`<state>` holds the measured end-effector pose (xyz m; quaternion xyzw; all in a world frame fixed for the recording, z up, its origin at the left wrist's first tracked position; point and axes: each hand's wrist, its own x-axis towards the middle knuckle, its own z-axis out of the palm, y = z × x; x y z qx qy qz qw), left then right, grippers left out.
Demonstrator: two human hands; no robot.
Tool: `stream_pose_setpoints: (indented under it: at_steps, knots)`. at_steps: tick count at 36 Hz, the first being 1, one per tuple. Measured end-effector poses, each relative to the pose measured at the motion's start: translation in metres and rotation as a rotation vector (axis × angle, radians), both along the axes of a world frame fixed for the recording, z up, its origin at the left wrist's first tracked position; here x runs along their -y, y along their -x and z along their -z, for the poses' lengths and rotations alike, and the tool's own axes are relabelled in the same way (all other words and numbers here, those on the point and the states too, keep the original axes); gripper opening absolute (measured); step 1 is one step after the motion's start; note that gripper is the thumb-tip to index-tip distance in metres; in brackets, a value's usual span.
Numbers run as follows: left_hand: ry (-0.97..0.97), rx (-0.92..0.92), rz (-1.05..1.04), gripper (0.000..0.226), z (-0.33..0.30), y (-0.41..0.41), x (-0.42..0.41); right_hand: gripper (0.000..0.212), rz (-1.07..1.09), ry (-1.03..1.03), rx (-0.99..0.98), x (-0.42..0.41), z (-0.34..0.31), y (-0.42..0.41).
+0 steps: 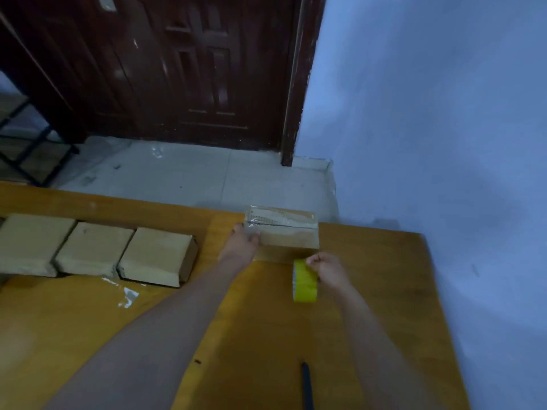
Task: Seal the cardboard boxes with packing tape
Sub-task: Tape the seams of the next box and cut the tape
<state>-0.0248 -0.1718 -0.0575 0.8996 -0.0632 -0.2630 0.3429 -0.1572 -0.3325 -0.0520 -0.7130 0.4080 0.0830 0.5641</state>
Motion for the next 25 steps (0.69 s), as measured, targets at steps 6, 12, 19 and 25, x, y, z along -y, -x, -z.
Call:
stream_pose_setpoints:
  at_steps: [6, 12, 19, 25]
  knots:
    - [-0.029, 0.001, -0.001, 0.056, -0.009, -0.005, -0.017, 0.015, 0.108, -0.072, -0.109, -0.011, 0.023, 0.027]
    - [-0.013, 0.216, -0.060, 0.045, -0.025, -0.012, -0.073, 0.026, -0.190, 0.016, -0.069, -0.048, 0.013, 0.001]
    - [-0.163, 0.289, -0.139, 0.042, -0.034, -0.046, -0.190, 0.019, -0.411, -0.020, -0.065, -0.119, -0.004, -0.056]
    - [-0.337, 0.198, -0.173, 0.056, -0.030, -0.078, -0.281, 0.011, -0.439, 0.006, -0.043, -0.179, -0.022, -0.093]
